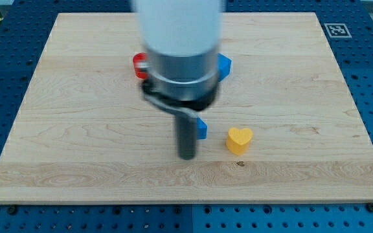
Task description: Move the blue triangle closer to the red star
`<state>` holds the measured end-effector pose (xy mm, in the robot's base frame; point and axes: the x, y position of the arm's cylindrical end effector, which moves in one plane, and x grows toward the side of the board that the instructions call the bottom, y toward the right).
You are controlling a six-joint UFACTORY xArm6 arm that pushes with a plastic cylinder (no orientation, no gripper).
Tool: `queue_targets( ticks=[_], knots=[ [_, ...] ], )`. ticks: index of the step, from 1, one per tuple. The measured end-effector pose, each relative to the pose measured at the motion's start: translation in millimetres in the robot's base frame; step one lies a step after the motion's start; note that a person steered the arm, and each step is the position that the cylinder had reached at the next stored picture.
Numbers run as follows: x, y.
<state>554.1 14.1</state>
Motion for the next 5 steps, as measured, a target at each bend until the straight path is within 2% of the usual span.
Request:
queue_targets(
  ticks=[1,4,5],
  knots=[
    [0.0,0.0],
    [-61.8,19.7],
    [-61.8,10.5]
  ],
)
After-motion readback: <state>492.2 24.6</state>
